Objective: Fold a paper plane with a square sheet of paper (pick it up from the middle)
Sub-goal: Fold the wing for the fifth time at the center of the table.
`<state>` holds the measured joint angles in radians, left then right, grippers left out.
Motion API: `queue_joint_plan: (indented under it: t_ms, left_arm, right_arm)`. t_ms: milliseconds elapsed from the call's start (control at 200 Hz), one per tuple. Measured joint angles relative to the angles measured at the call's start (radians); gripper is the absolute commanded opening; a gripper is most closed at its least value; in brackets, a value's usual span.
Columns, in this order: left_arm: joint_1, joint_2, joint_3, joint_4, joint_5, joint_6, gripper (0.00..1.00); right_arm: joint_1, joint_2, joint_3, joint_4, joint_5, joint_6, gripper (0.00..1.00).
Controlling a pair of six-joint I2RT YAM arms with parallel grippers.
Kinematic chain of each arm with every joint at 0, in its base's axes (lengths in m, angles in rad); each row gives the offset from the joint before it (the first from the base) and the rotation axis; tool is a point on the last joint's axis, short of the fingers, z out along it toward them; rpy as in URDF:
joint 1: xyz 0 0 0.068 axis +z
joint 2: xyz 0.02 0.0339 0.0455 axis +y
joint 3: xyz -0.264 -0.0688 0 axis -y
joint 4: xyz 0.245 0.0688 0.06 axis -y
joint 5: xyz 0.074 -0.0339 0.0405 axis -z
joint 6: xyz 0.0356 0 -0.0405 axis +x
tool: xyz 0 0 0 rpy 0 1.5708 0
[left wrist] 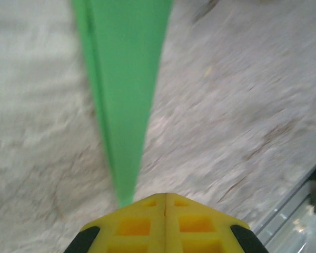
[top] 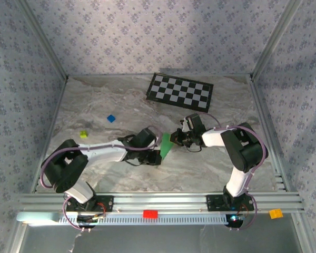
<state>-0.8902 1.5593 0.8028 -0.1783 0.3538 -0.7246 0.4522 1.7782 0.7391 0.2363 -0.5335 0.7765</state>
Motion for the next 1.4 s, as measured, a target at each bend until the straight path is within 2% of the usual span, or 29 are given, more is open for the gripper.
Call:
queue_joint_plan:
  t_ms: [100,250,480,840,1024,1404]
  left_arm:
    - [0.026,0.011,0.059,0.013,-0.006,-0.002,0.06]
    - [0.061,0.109,0.137,0.048,-0.009,-0.002,0.05]
    - [0.068,0.231,0.166,0.08,-0.014,-0.024,0.06]
    - [0.065,0.249,0.224,0.118,0.008,-0.028,0.07]
    - [0.058,0.326,0.265,0.106,0.02,-0.027,0.03]
    - [0.052,0.346,0.249,0.119,0.004,-0.027,0.0]
  right_arm:
    - [0.0,0.0,0.0,0.0,0.0,0.0,0.06]
    - [0.001,0.0,0.0,0.0,0.0,0.0,0.07]
    - [0.002,0.0,0.0,0.001,0.0,0.0,0.07]
    - [0.005,0.0,0.0,0.001,0.002,0.001,0.07]
    - [0.005,0.0,0.0,0.001,0.002,0.001,0.06]
    - [-0.002,-0.003,0.005,-0.008,-0.002,0.0,0.09]
